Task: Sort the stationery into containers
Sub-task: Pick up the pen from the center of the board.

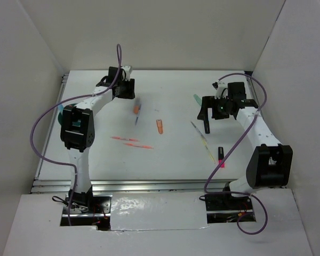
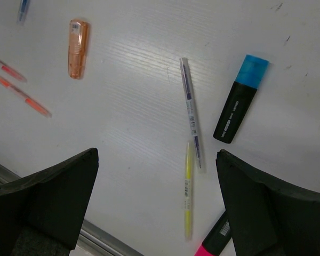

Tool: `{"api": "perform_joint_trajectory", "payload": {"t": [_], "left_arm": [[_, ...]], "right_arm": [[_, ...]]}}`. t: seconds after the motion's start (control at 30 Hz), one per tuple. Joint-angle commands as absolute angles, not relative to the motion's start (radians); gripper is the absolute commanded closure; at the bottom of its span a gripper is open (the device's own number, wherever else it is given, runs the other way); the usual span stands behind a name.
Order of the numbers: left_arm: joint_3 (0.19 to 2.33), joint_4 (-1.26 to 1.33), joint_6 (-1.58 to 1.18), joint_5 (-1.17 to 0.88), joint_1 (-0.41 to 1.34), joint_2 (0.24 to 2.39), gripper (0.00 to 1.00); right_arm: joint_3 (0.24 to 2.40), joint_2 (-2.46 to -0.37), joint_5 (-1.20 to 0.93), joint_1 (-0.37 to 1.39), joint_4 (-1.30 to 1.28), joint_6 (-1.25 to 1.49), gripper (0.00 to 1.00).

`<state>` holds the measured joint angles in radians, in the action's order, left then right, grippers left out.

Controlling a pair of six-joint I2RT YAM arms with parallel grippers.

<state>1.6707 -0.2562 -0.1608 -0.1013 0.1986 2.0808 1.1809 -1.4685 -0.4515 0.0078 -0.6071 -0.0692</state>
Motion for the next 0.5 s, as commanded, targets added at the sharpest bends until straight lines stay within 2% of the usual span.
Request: {"api": "perform_joint_trajectory", "payload": {"t": [0.0, 0.47], "left_arm": [[1.840, -0.305, -0.207, -0.095, 0.196, 2.149, 0.39], [1.993, -0.310, -0.250, -0.098, 0.245, 2.341, 0.40]], "right_arm": [[1.187, -1.431, -0.459, 0.008, -0.601, -0.081, 0.03], [1.151, -1.430, -0.469, -0.038, -0.584, -0.083, 0.03]]}}
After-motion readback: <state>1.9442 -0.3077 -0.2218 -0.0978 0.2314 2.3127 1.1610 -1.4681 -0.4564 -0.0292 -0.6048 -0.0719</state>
